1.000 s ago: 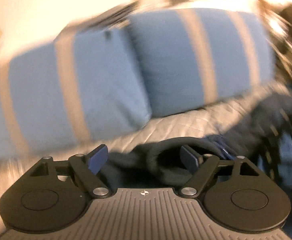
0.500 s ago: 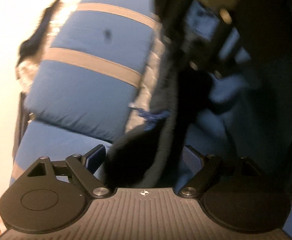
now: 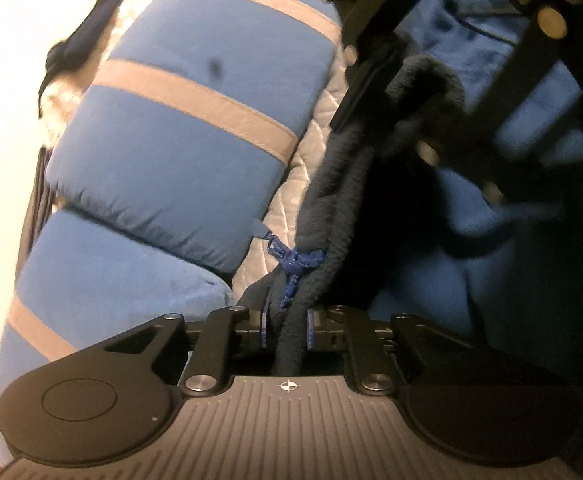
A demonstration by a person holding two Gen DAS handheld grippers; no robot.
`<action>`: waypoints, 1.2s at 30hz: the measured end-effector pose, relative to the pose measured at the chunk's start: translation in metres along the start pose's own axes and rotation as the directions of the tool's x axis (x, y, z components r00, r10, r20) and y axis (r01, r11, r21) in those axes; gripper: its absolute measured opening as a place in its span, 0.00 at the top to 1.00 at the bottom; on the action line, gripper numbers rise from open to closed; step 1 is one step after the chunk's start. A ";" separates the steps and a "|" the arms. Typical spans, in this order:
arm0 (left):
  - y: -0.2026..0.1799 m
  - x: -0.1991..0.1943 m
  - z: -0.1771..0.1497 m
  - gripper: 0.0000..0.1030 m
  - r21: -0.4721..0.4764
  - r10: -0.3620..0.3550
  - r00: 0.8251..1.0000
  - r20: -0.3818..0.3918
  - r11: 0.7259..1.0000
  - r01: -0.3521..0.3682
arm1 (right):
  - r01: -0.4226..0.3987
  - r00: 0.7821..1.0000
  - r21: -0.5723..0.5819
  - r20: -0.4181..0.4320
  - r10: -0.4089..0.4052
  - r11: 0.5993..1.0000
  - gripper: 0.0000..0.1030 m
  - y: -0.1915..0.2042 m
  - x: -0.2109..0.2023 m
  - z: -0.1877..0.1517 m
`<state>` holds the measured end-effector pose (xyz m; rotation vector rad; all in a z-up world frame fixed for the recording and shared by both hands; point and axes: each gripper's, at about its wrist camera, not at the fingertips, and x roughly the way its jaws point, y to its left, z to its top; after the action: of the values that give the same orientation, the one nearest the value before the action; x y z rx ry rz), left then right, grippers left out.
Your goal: Fold clothes
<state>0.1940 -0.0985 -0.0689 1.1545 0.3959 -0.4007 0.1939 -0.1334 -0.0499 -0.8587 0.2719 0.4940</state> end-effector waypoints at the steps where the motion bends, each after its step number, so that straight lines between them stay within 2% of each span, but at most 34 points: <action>1: 0.002 0.000 0.000 0.84 -0.019 -0.001 1.000 -0.002 1.000 0.001 | -0.003 1.000 -0.013 -0.008 0.003 1.000 0.54 -0.001 -0.001 0.001; 5: 0.012 -0.005 0.004 0.85 -0.077 -0.006 1.000 0.008 0.997 0.006 | -0.021 1.000 -0.081 -0.003 0.020 0.997 0.26 -0.008 -0.008 -0.008; 8: 0.019 -0.004 0.005 0.85 -0.120 -0.024 0.999 0.021 0.992 0.026 | -0.035 0.999 -0.073 0.012 0.035 0.997 0.24 -0.022 -0.008 -0.026; 11: 0.023 -0.008 0.003 0.85 -0.149 -0.037 0.999 0.035 0.988 0.042 | -0.059 0.995 -0.012 0.081 0.060 0.998 0.24 -0.036 -0.006 -0.048; 14: 0.025 -0.015 0.001 0.85 -0.164 -0.048 0.998 0.046 0.985 0.055 | -0.063 0.989 0.053 0.134 0.055 0.997 0.24 -0.044 0.002 -0.061; 16: 0.029 -0.016 -0.001 0.85 -0.179 -0.063 0.997 0.054 0.981 0.072 | -0.093 0.983 0.076 0.163 0.080 0.993 0.24 -0.046 0.007 -0.064; 20: 0.035 -0.016 -0.007 0.85 -0.190 -0.079 0.994 0.070 0.977 0.091 | -0.122 0.965 0.085 0.245 0.098 0.989 0.27 -0.045 0.010 -0.064; 21: 0.036 -0.015 -0.008 0.85 -0.197 -0.080 0.994 0.074 0.976 0.093 | -0.129 0.958 0.083 0.266 0.102 0.988 0.31 -0.045 0.009 -0.062; 23: 0.038 -0.015 -0.011 0.85 -0.210 -0.081 0.993 0.080 0.973 0.097 | -0.142 0.949 0.067 0.292 0.116 0.988 0.61 -0.046 0.007 -0.058; 25: 0.039 -0.014 -0.015 0.82 -0.215 -0.080 0.993 0.091 0.972 0.098 | -0.161 0.947 0.073 0.291 0.134 0.984 0.72 -0.050 0.007 -0.054; 27: 0.037 -0.015 -0.019 0.80 -0.200 -0.089 0.990 0.106 0.974 0.109 | -0.194 0.946 0.104 0.282 0.159 0.975 0.75 -0.059 0.008 -0.050; 28: 0.036 -0.017 -0.021 0.74 -0.181 -0.080 0.991 0.111 0.979 0.099 | -0.208 0.947 0.124 0.274 0.168 0.970 0.75 -0.065 0.009 -0.048; 29: 0.034 -0.018 -0.023 0.58 -0.162 -0.069 0.991 0.116 0.983 0.087 | -0.224 0.947 0.146 0.266 0.180 0.964 0.76 -0.070 0.010 -0.045; 30: 0.032 -0.020 -0.027 0.49 -0.142 -0.036 0.993 0.110 0.989 0.052 | -0.238 0.947 0.168 0.260 0.190 0.956 0.76 -0.075 0.011 -0.044; 31: 0.031 -0.022 -0.033 0.33 -0.135 -0.008 0.994 0.112 0.991 0.023 | -0.249 0.946 0.193 0.257 0.197 0.949 0.76 -0.082 0.013 -0.042; 32: 0.030 -0.025 -0.039 0.27 -0.127 0.020 0.993 0.115 0.992 -0.005 | -0.258 0.946 0.215 0.253 0.201 0.942 0.77 -0.088 0.015 -0.041; 33: 0.030 -0.027 -0.045 0.27 -0.121 0.047 0.992 0.117 0.992 -0.032 | -0.260 0.947 0.232 0.250 0.200 0.937 0.77 -0.093 0.017 -0.041; 36: 0.037 -0.023 -0.069 0.27 -0.194 0.029 0.995 0.098 0.981 -0.010 | -0.270 0.948 0.279 0.246 0.203 0.922 0.77 -0.107 0.021 -0.043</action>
<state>0.1859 -0.0186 -0.0520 0.9447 0.3280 -0.3925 0.2659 -0.2191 -0.0161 -0.4617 0.2488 0.7442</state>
